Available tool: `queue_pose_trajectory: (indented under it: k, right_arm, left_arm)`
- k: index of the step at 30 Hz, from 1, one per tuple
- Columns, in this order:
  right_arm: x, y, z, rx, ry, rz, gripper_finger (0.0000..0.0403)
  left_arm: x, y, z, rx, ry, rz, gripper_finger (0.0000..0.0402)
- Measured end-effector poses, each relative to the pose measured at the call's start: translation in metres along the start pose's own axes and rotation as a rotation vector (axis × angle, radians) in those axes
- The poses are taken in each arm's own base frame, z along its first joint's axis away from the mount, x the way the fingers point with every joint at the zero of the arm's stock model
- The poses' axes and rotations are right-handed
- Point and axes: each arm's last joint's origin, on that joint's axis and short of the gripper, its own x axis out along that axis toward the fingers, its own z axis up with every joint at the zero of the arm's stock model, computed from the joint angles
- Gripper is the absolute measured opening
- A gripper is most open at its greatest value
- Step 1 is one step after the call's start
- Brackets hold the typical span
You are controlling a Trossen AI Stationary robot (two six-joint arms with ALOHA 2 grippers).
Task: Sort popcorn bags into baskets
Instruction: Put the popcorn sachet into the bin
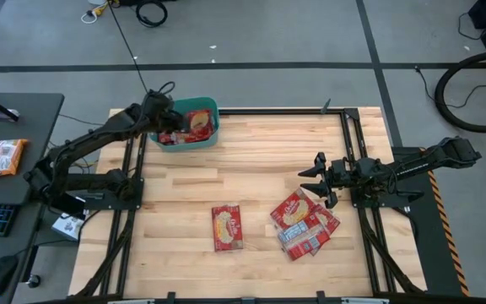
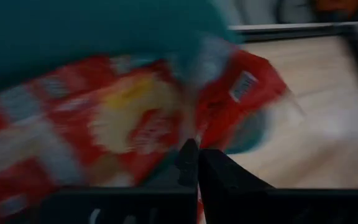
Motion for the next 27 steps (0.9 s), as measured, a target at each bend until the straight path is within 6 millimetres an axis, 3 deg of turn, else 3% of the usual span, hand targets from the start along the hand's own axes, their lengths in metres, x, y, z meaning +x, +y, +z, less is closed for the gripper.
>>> queue_pose_trajectory:
  k: [9, 13, 21, 23, 27]
  right_arm:
    - [0.0, 0.0, 0.0, 0.0, 0.0, 0.0, 0.0189]
    - [0.0, 0.0, 0.0, 0.0, 0.0, 0.0, 0.0189]
    - [0.0, 0.0, 0.0, 0.0, 0.0, 0.0, 0.0189]
    - [0.0, 0.0, 0.0, 0.0, 0.0, 0.0, 0.0189]
    - [0.0, 0.0, 0.0, 0.0, 0.0, 0.0, 0.0189]
  left_arm:
    - [-0.002, 0.018, -0.011, 0.042, 0.09, 0.234, 0.0014]
    - [-0.003, 0.018, -0.014, 0.098, 0.079, 0.307, 0.0052]
    - [-0.01, -0.001, -0.008, 0.302, 0.01, 0.284, 0.0126]
    - [-0.013, -0.012, -0.008, 0.416, 0.004, 0.227, 0.0128]
    - [-0.015, -0.043, -0.026, 0.661, 0.081, -0.088, 0.0129]
